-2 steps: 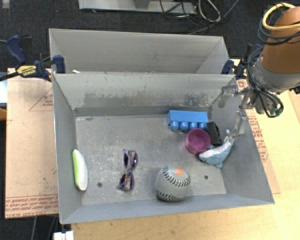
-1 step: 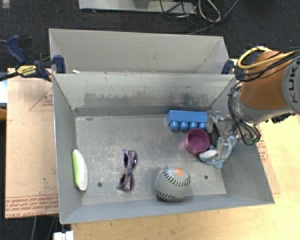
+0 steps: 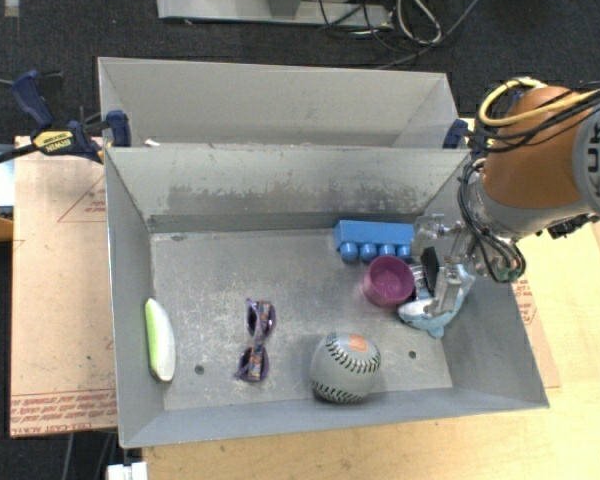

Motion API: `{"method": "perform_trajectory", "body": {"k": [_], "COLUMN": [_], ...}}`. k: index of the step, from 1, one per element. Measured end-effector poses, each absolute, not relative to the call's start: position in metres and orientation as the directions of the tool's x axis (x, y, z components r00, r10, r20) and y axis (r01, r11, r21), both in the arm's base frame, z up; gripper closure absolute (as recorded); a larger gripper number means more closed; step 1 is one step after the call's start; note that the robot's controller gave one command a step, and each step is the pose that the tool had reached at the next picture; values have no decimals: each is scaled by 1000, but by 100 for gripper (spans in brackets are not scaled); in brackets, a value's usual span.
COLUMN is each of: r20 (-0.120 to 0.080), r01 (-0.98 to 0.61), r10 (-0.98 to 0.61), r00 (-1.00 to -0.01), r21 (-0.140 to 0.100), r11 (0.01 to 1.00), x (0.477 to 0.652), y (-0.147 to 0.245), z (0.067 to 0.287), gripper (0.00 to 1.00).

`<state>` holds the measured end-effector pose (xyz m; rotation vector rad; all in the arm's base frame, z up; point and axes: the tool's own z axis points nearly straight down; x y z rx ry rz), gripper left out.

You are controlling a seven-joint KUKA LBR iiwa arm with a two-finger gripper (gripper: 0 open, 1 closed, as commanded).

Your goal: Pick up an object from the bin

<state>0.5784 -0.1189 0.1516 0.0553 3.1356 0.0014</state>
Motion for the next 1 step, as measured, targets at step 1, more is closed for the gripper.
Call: {"method": "perform_trajectory", "body": {"k": [1], "r20": [-6], "r01": [183], "r10": [184], "r00": [-983], "r21": [10], "r11": [983], "x": [571], "y": [-143], "z": [110], "gripper": [0]}}
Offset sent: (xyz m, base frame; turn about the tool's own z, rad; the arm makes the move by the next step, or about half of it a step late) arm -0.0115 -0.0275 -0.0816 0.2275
